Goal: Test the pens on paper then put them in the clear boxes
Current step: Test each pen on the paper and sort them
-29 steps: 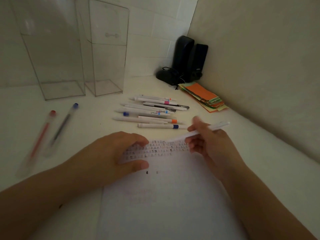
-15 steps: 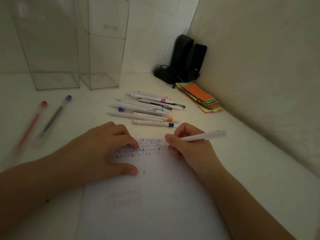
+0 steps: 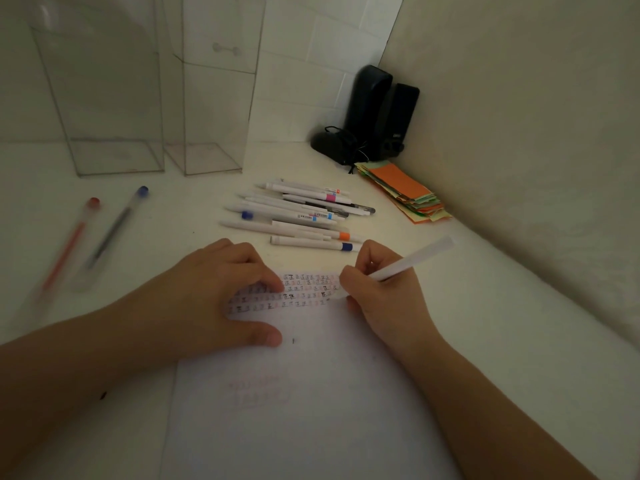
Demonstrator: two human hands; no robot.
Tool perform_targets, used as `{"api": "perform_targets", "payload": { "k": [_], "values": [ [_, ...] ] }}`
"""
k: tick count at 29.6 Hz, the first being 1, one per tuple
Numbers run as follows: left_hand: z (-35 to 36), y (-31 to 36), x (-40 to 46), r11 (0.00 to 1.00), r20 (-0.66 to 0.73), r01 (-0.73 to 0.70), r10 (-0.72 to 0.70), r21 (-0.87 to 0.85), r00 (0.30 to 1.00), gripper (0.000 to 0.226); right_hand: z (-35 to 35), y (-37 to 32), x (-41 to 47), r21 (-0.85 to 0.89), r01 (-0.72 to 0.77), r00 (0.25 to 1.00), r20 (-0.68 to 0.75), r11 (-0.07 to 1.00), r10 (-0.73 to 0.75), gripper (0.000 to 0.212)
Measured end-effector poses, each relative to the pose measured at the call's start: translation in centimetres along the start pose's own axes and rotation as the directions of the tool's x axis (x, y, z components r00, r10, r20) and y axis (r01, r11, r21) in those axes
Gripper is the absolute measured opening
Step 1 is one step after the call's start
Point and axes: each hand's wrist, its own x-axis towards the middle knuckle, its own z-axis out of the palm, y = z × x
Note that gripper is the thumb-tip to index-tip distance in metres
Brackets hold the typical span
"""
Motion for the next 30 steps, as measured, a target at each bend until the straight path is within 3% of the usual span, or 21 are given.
{"api": "perform_targets", "payload": {
  "k": [10, 30],
  "values": [
    [-0.01, -0.12, -0.13, 1.000, 0.009, 0.005, -0.005, 0.010, 1.000, 0.072, 0.15, 0.11, 0.10, -0.070, -0.031, 0.999, -0.008, 0.997, 0.031, 0.021],
    [-0.23, 0.17, -0.15, 0.999, 0.045, 0.025, -0.026, 0.020, 0.999, 0.060, -0.09, 0.01, 0.01, -0.112, -0.024, 1.000, 0.016, 0.993, 0.026, 0.022]
  ]
}}
